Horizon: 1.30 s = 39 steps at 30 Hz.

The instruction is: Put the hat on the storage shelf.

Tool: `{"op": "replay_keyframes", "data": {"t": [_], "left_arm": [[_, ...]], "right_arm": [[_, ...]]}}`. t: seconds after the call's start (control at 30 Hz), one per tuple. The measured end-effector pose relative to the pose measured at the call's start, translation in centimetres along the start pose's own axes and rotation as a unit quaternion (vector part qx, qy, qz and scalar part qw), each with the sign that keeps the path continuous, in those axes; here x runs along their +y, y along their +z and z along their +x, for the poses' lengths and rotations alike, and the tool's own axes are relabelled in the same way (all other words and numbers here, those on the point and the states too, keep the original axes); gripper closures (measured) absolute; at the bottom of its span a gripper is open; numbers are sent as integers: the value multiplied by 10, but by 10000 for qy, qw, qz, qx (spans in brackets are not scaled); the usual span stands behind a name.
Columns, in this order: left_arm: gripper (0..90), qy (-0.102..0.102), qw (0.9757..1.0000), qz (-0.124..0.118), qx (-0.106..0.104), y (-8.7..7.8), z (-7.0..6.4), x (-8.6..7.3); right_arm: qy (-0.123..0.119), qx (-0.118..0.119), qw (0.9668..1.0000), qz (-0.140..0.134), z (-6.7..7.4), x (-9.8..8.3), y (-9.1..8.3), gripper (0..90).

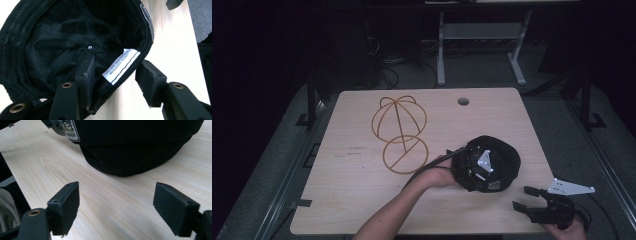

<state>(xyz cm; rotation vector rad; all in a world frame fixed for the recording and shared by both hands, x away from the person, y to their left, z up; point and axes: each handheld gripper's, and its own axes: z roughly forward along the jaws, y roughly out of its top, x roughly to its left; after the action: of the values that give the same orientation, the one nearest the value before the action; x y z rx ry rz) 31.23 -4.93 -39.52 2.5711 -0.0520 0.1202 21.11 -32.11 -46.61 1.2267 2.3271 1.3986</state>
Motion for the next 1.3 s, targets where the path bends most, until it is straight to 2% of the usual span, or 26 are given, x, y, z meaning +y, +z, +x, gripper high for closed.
{"op": "replay_keyframes", "data": {"t": [0.1,0.3,0.47,0.6,0.77,0.93,1.13,1.2,1.23,1.3], "left_arm": [[611,75,10000,1,-51,1,0,0],[716,169,9998,-24,-100,2,-4,5],[779,190,9997,-60,-156,2,-7,9],[797,247,9995,-148,-117,0,-9,11],[801,127,9989,-413,-184,-9,-6,15],[802,-22,9970,-743,-235,-22,-2,20],[802,-289,9924,-1158,-286,-39,3,22],[803,-318,9918,-1202,-288,-40,4,22],[803,-390,9902,-1307,-310,-45,7,23],[803,-447,9892,-1370,-274,-49,10,24]], "right_arm": [[3,-3,10000,-6,-1,0,0,227],[37,-20,10000,7,-1,0,-1,227],[2,0,10000,12,0,0,-1,238],[9,-9,10000,-9,0,0,0,237],[-8,-7,10000,-73,2,1,-1,237],[4,19,9997,-228,3,3,-3,237],[-35,0,9995,-326,7,6,-3,237],[-59,-3,9993,-369,8,7,-3,237],[-86,-5,9992,-398,9,8,-3,237],[-109,-16,9989,-449,10,10,-3,236]]}}
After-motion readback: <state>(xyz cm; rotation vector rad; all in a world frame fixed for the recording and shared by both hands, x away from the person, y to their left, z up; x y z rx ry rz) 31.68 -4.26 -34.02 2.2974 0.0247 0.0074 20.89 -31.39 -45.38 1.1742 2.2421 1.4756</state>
